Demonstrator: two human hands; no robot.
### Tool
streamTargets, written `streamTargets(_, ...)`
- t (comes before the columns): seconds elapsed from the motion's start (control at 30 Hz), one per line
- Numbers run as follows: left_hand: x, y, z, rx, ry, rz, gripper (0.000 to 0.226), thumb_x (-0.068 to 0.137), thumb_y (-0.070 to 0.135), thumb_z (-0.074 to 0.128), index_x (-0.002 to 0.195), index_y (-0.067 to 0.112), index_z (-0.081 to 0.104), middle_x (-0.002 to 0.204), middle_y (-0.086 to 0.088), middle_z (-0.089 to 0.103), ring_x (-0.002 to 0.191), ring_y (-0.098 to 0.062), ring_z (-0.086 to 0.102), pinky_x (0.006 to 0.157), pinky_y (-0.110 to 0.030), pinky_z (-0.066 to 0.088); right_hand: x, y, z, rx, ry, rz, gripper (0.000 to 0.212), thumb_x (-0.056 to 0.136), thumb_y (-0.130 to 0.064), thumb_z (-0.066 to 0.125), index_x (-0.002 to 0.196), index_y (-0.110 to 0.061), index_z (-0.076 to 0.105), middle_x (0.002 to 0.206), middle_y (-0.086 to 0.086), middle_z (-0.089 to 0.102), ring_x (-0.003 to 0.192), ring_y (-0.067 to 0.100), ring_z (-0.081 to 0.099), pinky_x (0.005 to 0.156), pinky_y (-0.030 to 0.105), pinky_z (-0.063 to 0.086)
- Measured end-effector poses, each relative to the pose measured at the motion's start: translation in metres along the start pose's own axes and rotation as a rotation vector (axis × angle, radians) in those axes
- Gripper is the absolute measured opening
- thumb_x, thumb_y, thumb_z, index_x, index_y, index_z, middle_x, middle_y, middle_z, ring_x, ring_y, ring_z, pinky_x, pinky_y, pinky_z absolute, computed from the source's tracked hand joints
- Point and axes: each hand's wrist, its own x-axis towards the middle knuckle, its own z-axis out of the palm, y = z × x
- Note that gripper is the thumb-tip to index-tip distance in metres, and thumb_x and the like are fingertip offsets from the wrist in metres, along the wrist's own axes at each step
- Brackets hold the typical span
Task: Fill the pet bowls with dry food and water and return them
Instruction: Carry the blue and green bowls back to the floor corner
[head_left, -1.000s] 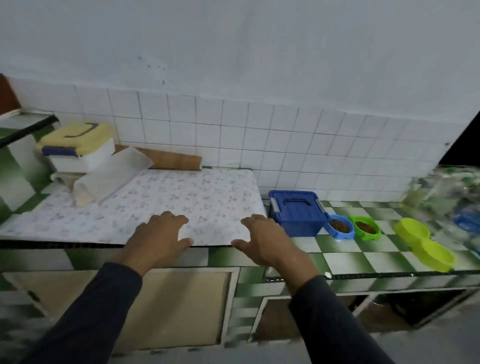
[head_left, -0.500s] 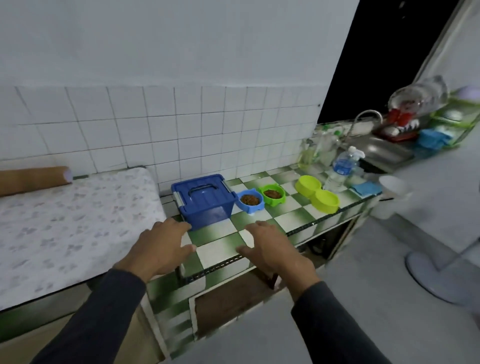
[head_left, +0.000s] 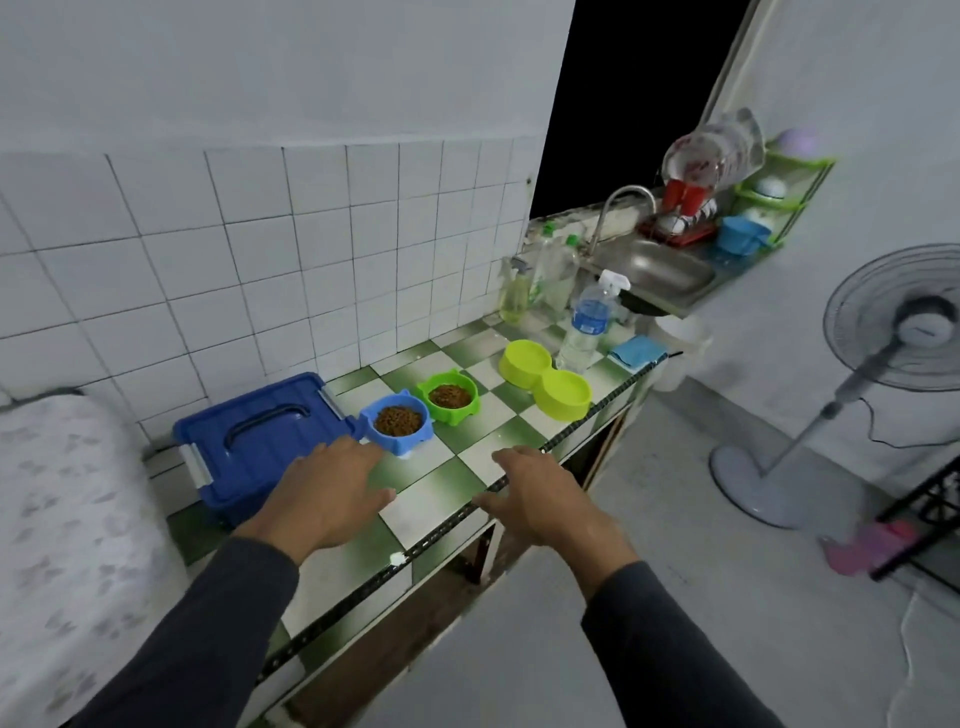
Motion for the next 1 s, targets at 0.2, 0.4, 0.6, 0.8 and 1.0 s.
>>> streamTargets(0.2,0.07,0.003,-0.004,-0.003,-0.016,0.021,0.052,0.099,0.05,0.056,0.146,0.03,0.048,0.147,0.001,0.049,0.133,-0.024,0.048,0.109,-0.046,0.042,0.067,0.015,-0.006,0.019,0.009,0.0,0.061,0.092,-0.056,0.059,0.138,-0.017,0.05,0.138,0.009,0.053,0.127,0.031,0.05,0.104,0.045,0.045)
streamTargets(0.4,0.123,0.01,0.0,-0.001,-0.057,0.027,0.054,0.1,0.049,0.056,0.148,0.028,0.046,0.147,-0.001,0.048,0.132,-0.024,0.047,0.107,-0.043,0.045,0.119,0.031,-0.009,0.019,-0.008,-0.011,0.062,0.095,-0.054,0.057,0.143,-0.017,0.045,0.145,0.013,0.047,0.131,0.034,0.046,0.107,0.045,0.042)
streamTargets(0.6,0.168,0.016,0.012,-0.009,-0.089,0.002,0.056,0.1,0.049,0.057,0.151,0.029,0.043,0.146,0.0,0.049,0.13,-0.024,0.048,0.104,-0.044,0.048,0.173,0.054,-0.005,0.009,-0.035,-0.051,0.071,0.094,-0.053,0.058,0.151,-0.019,0.034,0.151,0.011,0.042,0.135,0.033,0.043,0.106,0.044,0.042)
streamTargets(0.8,0.212,0.023,0.024,-0.036,-0.074,-0.125,0.06,0.098,0.052,0.059,0.151,0.03,0.044,0.142,-0.003,0.05,0.127,-0.025,0.049,0.103,-0.044,0.048,0.237,0.087,-0.005,0.011,-0.082,-0.14,0.071,0.093,-0.054,0.058,0.151,-0.019,0.036,0.153,0.009,0.041,0.138,0.031,0.042,0.107,0.046,0.043)
streamTargets(1.0,0.241,0.036,0.039,-0.027,-0.058,-0.267,0.055,0.099,0.053,0.055,0.147,0.028,0.048,0.138,-0.003,0.053,0.123,-0.025,0.053,0.101,-0.043,0.049,0.294,0.117,-0.011,-0.065,-0.139,-0.292,0.059,0.094,-0.053,0.058,0.14,-0.018,0.047,0.142,0.014,0.05,0.13,0.035,0.049,0.103,0.043,0.046)
